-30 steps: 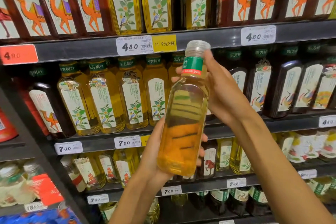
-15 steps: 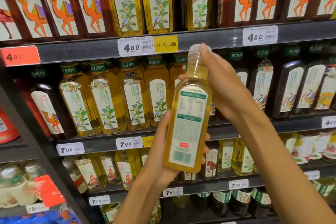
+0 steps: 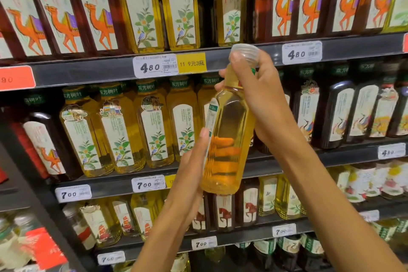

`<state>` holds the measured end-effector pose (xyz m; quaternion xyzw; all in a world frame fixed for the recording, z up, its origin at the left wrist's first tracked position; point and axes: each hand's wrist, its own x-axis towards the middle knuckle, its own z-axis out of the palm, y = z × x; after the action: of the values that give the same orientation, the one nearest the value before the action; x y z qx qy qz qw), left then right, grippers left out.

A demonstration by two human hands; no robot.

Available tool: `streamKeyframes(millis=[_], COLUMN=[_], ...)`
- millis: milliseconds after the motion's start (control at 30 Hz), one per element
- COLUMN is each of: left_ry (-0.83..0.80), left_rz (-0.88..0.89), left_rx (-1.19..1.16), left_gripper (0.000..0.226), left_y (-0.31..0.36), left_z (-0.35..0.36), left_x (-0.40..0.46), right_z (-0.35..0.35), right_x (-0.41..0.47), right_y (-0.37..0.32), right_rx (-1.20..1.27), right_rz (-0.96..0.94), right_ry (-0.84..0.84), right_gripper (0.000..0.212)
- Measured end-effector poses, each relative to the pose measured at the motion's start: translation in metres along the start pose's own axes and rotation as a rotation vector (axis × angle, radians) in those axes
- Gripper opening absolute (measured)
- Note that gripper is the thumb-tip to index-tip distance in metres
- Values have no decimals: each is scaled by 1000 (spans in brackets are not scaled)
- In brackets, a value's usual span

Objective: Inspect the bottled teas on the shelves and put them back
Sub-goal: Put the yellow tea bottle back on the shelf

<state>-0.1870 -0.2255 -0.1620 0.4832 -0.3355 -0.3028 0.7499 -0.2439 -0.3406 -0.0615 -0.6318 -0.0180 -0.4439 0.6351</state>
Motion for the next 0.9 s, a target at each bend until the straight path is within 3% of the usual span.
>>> streamKeyframes(millis=[67,200,300,400,500,600,733,900], left_ry=[-21,-234,-307,-200,-37,-75,-13,117], left_rz=[-19,-144,-184,-92,150,381,601,748], left_rx=[-55,-329,-428,-185,106,358,730,785], left_gripper=[55,68,68,55,44,49,77,80], left_y=[-2,2,7,21,56,92,111,129], left_z=[4,11,18,24,27,39,52,54], left_x=[2,7,17,31,48,63,88,117], right_z=[-2,-11,-10,-13,-12,-6,4,13], right_x=[3,11,18,29,45,67,99,130], right_y=[-1,-2,-3,-16,-38,-57,-71,-83], right_rx=[-14,213,269,223,84,-100,-232,-263], right_rz=[6,75,86,-27,-223,-483,-724,-884], right_ry=[21,-137,-178,-178,-138,-29,75,123], right_gripper=[34,37,44,38,39,36,43,50])
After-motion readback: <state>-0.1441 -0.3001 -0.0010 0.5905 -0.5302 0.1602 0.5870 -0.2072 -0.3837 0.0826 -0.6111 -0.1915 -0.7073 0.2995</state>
